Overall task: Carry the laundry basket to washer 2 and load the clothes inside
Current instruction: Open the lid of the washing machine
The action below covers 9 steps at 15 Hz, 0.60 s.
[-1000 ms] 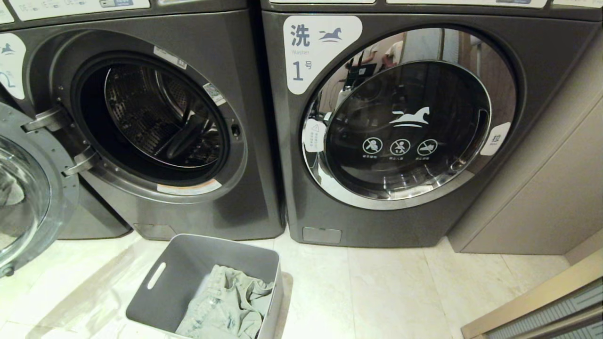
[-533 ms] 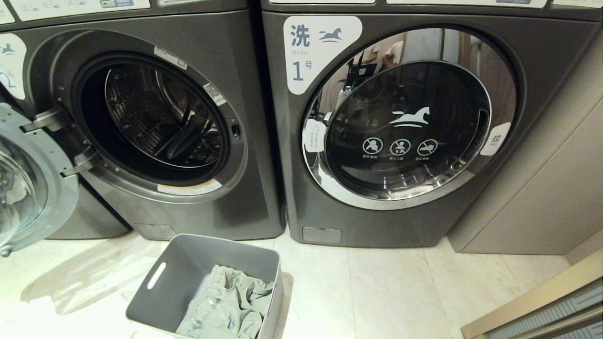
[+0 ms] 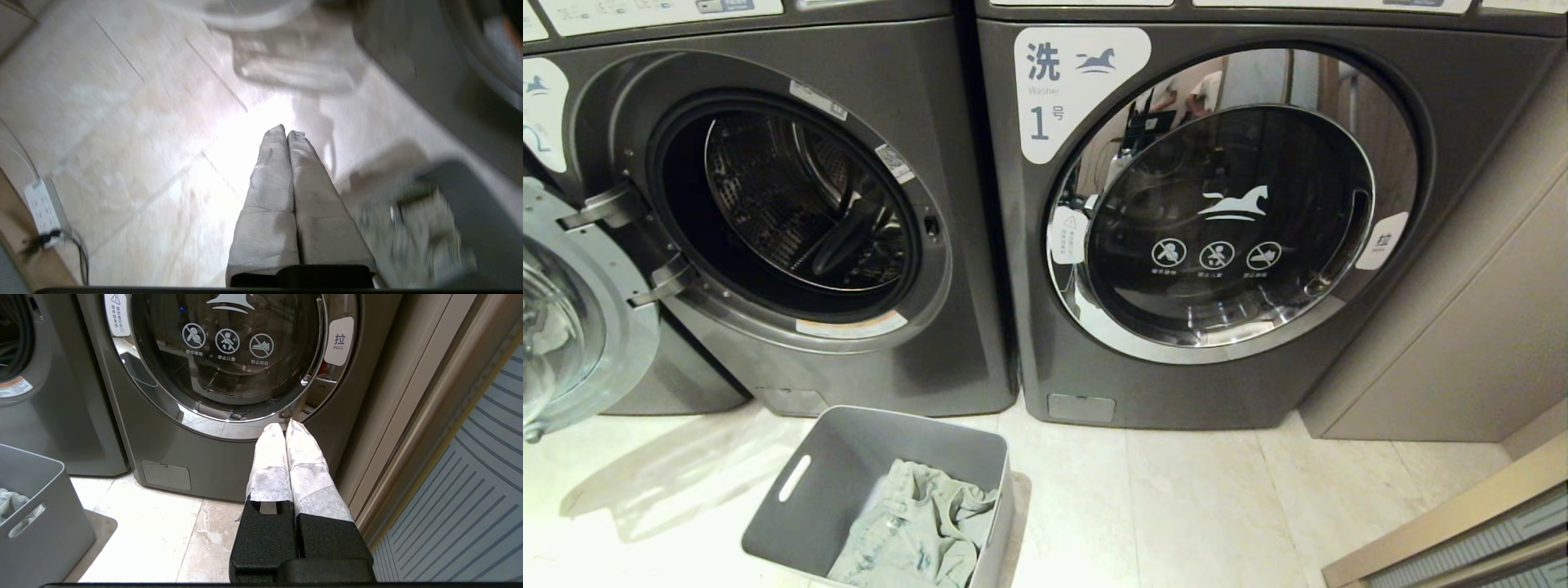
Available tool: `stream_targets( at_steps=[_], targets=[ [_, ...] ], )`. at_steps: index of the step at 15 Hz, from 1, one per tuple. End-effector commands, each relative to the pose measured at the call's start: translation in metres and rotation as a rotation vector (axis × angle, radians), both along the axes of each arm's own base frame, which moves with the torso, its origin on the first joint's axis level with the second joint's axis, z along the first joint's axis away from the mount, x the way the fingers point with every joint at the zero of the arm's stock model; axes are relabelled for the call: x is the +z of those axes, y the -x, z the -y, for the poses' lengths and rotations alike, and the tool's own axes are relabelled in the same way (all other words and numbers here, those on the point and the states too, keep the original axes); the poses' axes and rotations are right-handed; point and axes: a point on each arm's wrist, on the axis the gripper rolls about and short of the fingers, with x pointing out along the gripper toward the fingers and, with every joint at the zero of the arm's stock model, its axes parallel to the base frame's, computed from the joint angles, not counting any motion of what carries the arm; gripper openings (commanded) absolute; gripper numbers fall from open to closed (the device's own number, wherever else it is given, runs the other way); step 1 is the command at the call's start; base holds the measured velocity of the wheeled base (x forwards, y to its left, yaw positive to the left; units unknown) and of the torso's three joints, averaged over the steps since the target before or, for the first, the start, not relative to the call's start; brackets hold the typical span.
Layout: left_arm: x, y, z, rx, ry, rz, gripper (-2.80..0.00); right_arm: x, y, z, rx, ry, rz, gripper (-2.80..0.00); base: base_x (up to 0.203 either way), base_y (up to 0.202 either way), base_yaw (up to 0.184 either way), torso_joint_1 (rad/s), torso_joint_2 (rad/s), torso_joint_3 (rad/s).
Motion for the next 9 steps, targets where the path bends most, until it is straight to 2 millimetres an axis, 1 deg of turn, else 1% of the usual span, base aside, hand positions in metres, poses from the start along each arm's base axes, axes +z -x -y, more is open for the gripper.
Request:
stream_targets(
  at_steps=[1,2,3,5,7,9],
  targets=[
    [-0.019,0.038,0.075,-0.153,0.06,-0.092,-2.8,-0.011,-0.004,0.0,0.001,0.001,-0.04,-2.8,0.0,0.0,0.0,0.0,0.0,0.0],
    [-0.034,0.05,0.103,-0.238,0.072,-0.122,-2.8,-0.011,-0.004,0.0,0.001,0.001,-0.04,-2.8,0.0,0.0,0.0,0.0,0.0,0.0],
    [-0.049,0.061,0.126,-0.322,0.071,-0.138,-2.8,-0.011,-0.004,0.0,0.002,0.001,-0.04,-2.8,0.0,0.0,0.0,0.0,0.0,0.0],
    [-0.079,0.088,0.162,-0.473,0.04,-0.124,-2.8,-0.011,-0.004,0.0,0.001,0.001,-0.04,-2.8,0.0,0.0,0.0,0.0,0.0,0.0],
    [-0.103,0.119,0.184,-0.595,-0.028,-0.047,-2.8,-0.011,-0.004,0.0,0.001,0.001,-0.04,-2.8,0.0,0.0,0.0,0.0,0.0,0.0],
    [-0.125,0.147,0.197,-0.712,-0.096,0.046,-2.8,-0.011,-0.004,0.0,0.002,0.001,-0.04,-2.8,0.0,0.0,0.0,0.0,0.0,0.0]
  ],
)
